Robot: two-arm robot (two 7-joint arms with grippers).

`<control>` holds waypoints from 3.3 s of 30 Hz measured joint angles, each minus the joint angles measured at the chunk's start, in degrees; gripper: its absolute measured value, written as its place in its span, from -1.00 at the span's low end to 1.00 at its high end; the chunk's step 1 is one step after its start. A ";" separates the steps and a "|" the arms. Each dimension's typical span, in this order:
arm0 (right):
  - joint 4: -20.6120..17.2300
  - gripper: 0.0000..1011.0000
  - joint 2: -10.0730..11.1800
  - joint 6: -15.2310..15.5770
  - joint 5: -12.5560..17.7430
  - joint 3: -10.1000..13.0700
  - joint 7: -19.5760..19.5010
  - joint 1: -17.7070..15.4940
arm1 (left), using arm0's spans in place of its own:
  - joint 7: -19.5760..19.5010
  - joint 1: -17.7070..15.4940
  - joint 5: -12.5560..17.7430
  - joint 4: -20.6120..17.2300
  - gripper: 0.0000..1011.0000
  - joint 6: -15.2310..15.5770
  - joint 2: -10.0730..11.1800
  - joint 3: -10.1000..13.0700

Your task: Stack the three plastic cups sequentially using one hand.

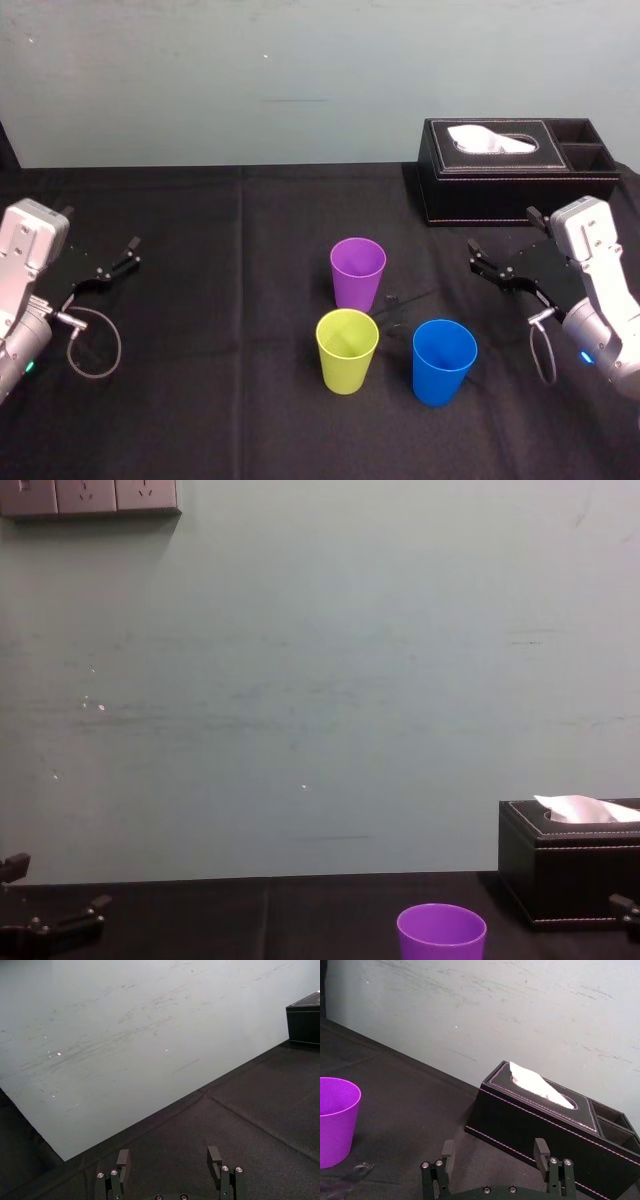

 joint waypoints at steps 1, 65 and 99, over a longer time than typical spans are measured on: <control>0.00 0.98 0.00 0.00 0.00 0.00 0.00 0.00 | 0.00 0.00 0.00 0.00 1.00 0.00 0.00 0.00; -10.64 0.98 5.62 -4.15 8.55 9.06 8.21 -10.11 | 0.00 0.00 0.00 0.00 1.00 0.00 0.00 0.00; -19.37 0.98 12.43 -15.41 11.80 16.76 23.17 -30.12 | 0.00 0.00 0.00 0.00 1.00 0.00 0.00 0.00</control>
